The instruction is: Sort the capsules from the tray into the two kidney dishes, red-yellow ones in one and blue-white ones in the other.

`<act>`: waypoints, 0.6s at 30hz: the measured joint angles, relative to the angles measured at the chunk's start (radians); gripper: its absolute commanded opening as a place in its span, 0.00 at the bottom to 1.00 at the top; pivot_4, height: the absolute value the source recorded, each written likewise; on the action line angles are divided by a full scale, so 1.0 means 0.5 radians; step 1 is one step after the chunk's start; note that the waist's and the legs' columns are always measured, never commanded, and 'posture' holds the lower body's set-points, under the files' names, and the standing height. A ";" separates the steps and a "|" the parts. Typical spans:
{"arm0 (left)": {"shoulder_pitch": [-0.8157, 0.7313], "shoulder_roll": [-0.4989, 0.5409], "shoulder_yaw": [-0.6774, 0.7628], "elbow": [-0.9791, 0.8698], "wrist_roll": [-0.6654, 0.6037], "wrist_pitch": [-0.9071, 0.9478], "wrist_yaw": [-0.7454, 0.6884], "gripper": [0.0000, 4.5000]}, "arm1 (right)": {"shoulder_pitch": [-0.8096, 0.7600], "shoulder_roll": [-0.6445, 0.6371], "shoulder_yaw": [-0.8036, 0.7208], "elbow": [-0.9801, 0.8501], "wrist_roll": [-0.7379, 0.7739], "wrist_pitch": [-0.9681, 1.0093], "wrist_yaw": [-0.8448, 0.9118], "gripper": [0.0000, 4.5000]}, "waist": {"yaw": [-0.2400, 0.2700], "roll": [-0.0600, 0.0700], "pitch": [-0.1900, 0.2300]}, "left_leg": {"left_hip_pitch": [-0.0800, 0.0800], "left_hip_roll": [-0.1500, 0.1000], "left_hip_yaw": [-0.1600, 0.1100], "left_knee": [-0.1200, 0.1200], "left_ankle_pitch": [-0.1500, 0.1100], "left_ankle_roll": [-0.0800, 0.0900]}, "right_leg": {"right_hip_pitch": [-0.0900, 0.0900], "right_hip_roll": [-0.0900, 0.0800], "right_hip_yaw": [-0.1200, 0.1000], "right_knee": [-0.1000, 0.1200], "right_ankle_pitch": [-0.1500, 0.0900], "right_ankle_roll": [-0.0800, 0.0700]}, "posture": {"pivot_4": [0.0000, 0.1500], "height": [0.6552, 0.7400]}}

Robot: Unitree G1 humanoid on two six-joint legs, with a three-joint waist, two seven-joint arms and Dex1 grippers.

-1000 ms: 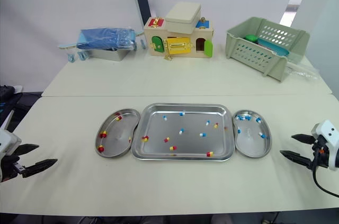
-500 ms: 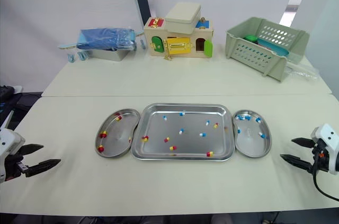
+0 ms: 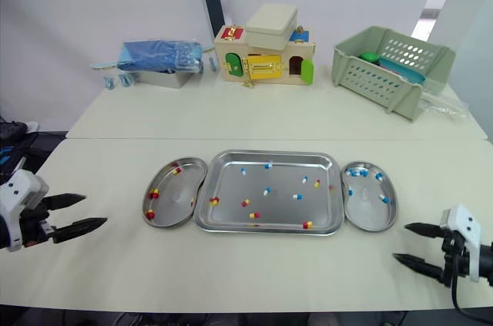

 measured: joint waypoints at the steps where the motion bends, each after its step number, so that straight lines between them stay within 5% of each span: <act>1: -0.015 0.013 -0.006 -0.059 -0.017 0.037 -0.013 1.00 | 0.084 0.052 -0.015 -0.130 0.032 -0.002 -0.015 1.00 | 0.000 0.000 0.000 | 0.000 0.000 -0.001 0.000 0.000 0.000 | 0.000 0.000 -0.001 0.000 0.000 0.000 | 1.00 1.00; 9: -0.444 0.046 -0.402 -0.253 -0.022 0.135 -0.131 1.00 | 0.334 0.518 0.219 -0.630 -0.089 -0.333 -0.233 1.00 | 0.000 -0.004 -0.002 | 0.004 0.001 -0.001 0.001 0.000 0.000 | 0.004 0.002 -0.001 0.001 0.000 0.000 | 1.00 1.00; 18: -1.311 -0.095 -1.197 -0.146 0.253 0.081 -0.479 1.00 | 0.104 0.552 0.503 -0.716 -0.212 -0.299 -0.503 1.00 | -0.006 -0.004 -0.002 | 0.002 0.001 -0.004 0.005 0.001 -0.001 | 0.004 0.005 -0.003 0.001 0.000 0.000 | 1.00 1.00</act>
